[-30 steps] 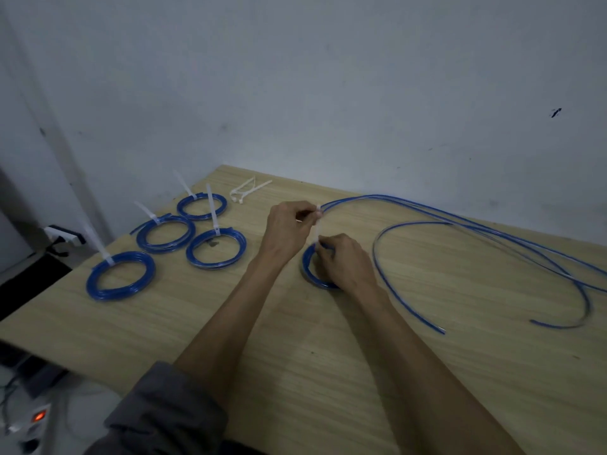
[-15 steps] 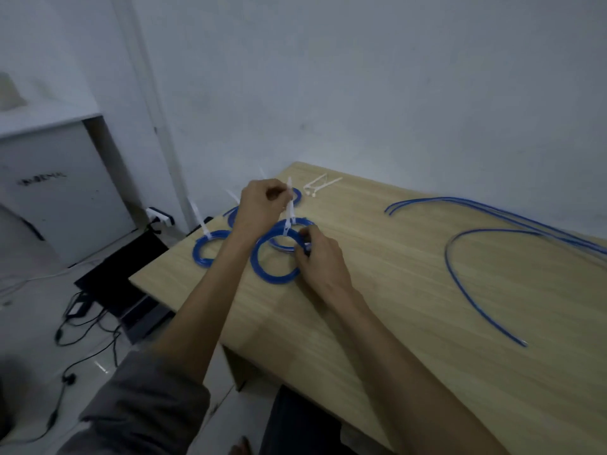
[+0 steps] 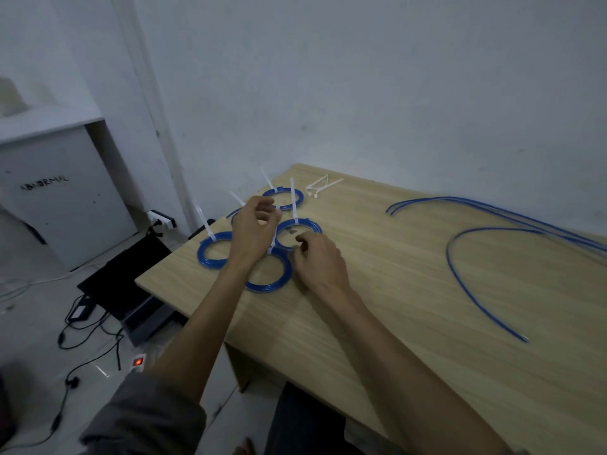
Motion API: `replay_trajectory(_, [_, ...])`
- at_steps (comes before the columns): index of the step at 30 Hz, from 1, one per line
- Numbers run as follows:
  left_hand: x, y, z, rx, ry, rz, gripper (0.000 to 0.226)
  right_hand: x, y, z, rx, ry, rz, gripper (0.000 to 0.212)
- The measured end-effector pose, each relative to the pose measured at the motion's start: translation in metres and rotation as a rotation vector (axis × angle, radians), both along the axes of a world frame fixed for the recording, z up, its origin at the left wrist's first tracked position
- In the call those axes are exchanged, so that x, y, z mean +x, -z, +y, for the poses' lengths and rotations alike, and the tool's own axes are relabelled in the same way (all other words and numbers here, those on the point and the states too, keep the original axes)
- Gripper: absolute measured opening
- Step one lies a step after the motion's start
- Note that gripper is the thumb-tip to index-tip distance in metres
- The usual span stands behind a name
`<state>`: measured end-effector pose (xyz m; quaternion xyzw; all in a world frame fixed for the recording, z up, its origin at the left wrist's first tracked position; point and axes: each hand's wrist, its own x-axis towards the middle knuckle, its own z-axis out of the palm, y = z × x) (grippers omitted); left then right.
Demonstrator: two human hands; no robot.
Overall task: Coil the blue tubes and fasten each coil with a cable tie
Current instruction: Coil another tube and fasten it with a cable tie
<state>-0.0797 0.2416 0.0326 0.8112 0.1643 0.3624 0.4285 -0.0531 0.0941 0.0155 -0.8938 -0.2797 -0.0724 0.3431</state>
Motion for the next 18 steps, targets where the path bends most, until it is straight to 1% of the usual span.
replay_trajectory(2, [-0.003, -0.003, -0.009, -0.005, -0.077, -0.092, 0.021, 0.007, -0.004, -0.012, 0.007, 0.027, 0.017, 0.029])
replay_trajectory(4, [-0.004, -0.008, -0.019, 0.007, -0.073, -0.138, 0.021, 0.017, -0.008, -0.028, 0.023, 0.059, 0.023, 0.028])
replay_trajectory(6, [-0.002, -0.012, -0.028, -0.001, 0.031, -0.102, 0.018, 0.026, -0.012, -0.048, 0.023, 0.093, 0.013, 0.028])
replay_trajectory(10, [0.016, -0.006, -0.044, 0.028, 0.243, 0.061, 0.012, 0.039, -0.016, -0.095, 0.023, 0.140, -0.006, 0.026])
replay_trajectory(14, [0.039, 0.005, -0.074, 0.036, 0.366, 0.080, 0.020, 0.044, -0.016, -0.146, 0.003, 0.223, -0.027, 0.025])
replay_trajectory(16, [0.050, 0.010, -0.096, 0.057, 0.433, 0.102, 0.028, 0.044, -0.016, -0.175, -0.023, 0.270, -0.032, 0.027])
replay_trajectory(18, [0.059, 0.014, -0.120, 0.065, 0.500, 0.132, 0.031, 0.040, -0.016, -0.202, -0.048, 0.321, -0.034, 0.031])
